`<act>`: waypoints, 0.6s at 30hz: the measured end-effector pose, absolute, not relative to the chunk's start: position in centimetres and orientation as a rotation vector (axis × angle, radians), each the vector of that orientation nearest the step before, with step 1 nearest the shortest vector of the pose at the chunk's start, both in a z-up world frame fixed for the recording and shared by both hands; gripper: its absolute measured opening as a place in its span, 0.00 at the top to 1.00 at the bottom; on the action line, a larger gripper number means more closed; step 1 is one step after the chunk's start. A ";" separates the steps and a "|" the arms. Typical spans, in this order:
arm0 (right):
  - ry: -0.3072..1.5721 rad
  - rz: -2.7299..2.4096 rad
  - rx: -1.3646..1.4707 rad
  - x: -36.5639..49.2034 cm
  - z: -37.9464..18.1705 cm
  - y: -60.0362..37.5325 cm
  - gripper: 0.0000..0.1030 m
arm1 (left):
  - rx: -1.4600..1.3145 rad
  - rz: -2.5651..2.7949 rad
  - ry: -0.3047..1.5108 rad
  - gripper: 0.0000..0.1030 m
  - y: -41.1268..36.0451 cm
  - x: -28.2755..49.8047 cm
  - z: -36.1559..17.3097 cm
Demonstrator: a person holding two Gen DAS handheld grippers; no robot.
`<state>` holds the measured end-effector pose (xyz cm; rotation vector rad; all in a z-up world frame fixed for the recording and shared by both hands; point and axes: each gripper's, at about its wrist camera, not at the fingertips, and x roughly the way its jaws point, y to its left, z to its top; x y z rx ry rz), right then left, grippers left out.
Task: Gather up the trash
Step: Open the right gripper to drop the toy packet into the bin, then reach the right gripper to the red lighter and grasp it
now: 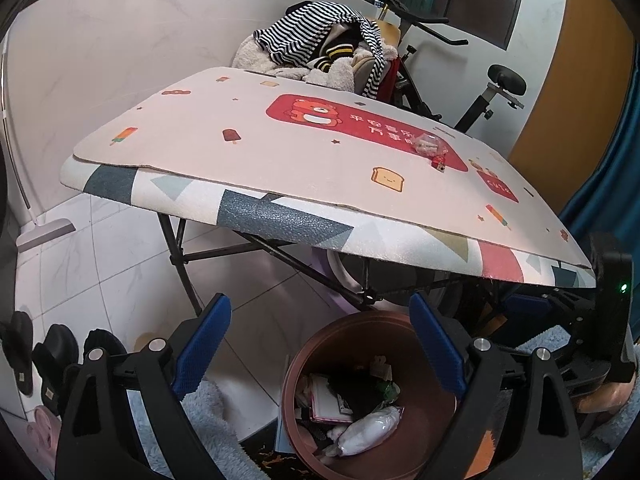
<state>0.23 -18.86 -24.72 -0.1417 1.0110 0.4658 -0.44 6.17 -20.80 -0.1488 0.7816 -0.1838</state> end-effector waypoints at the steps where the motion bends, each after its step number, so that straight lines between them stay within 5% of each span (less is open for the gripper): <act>1: 1.000 0.460 -0.128 0.2 -24.5 -19.1 0.08 | -0.151 -0.184 0.784 0.14 6.2 -0.4 -20.8; 18: 0.828 0.244 0.176 5.6 -16.6 -28.6 0.06 | -0.108 -0.402 0.750 0.14 -1.2 9.8 -15.3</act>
